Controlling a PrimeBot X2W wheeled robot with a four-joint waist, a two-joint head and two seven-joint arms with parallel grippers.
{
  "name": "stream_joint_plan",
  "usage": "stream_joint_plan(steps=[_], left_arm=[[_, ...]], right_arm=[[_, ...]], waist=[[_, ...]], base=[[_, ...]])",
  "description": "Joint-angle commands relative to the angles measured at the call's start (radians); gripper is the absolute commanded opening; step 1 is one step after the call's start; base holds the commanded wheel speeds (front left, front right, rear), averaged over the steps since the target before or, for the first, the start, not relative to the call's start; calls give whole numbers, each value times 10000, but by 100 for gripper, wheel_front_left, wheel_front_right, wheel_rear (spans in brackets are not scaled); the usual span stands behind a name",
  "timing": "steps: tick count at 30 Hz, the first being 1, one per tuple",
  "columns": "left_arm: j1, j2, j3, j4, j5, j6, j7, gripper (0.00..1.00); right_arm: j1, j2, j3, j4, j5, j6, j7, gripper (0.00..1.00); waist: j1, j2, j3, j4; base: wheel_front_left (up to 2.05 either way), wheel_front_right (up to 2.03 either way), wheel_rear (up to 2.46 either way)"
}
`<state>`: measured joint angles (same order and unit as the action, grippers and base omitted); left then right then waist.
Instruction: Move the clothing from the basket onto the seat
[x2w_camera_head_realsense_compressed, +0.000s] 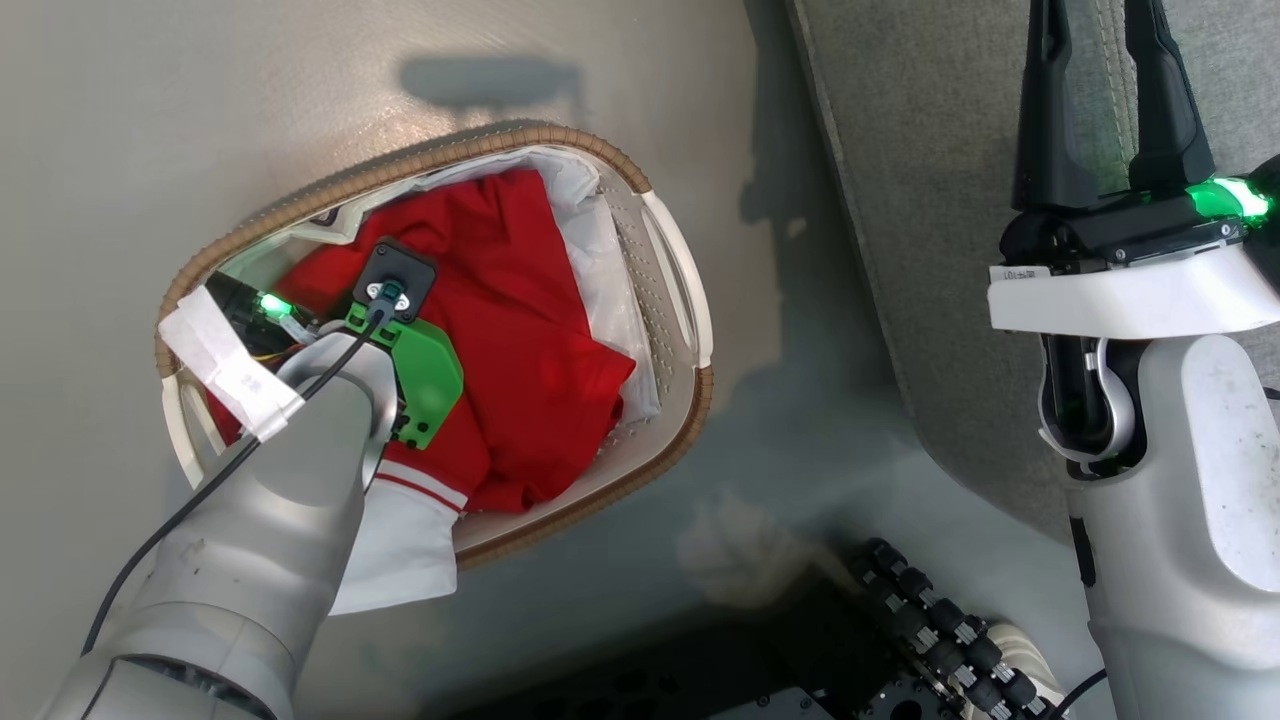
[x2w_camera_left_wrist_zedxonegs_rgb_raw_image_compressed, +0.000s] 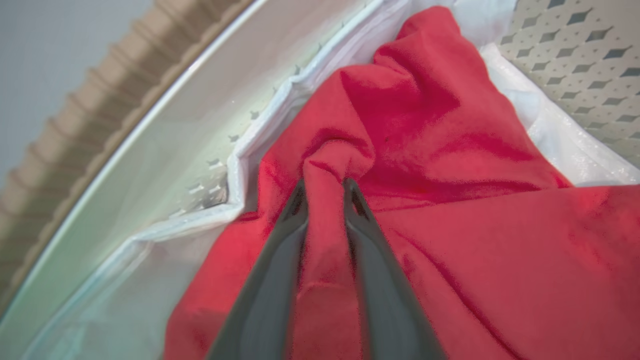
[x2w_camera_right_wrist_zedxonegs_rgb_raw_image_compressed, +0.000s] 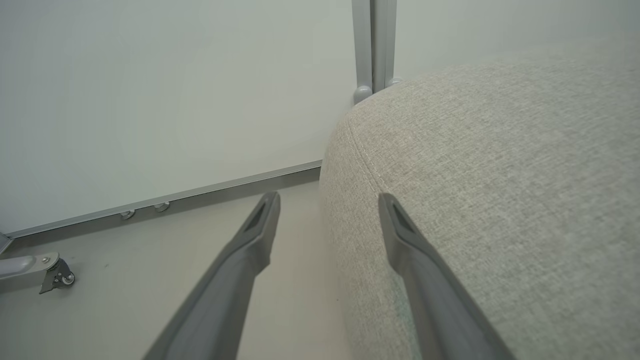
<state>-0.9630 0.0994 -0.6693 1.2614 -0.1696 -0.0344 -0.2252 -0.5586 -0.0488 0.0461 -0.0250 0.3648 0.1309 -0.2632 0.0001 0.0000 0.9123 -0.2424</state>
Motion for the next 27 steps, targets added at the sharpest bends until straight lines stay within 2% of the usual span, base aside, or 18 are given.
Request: stream_joint_plan(steps=[1,7,13,27], left_arm=[[76,-44,-26,23,-40,-12,-27,0],[470,-153,-63,2,-240,-188,-227,0],[1256,-130,69,-684,-509,-285,-417,0],[3541,795,477,-4925,-322,-84,-393,0]], right_arm=[[125,-29,10,42,50,-3,-25,100],[285,-29,11,167,-6,-3,-25,100],[623,-29,-104,351,-195,-3,-25,100],[1842,-35,-357,892,-948,-3,-25,100]], waist=[[-1,0,-112,40],[-1,0,-555,162],[-1,0,-1269,449],[-1,0,-3616,1529]], base=[[0,0,0],[0,0,0],[0,0,0],[0,0,0]])
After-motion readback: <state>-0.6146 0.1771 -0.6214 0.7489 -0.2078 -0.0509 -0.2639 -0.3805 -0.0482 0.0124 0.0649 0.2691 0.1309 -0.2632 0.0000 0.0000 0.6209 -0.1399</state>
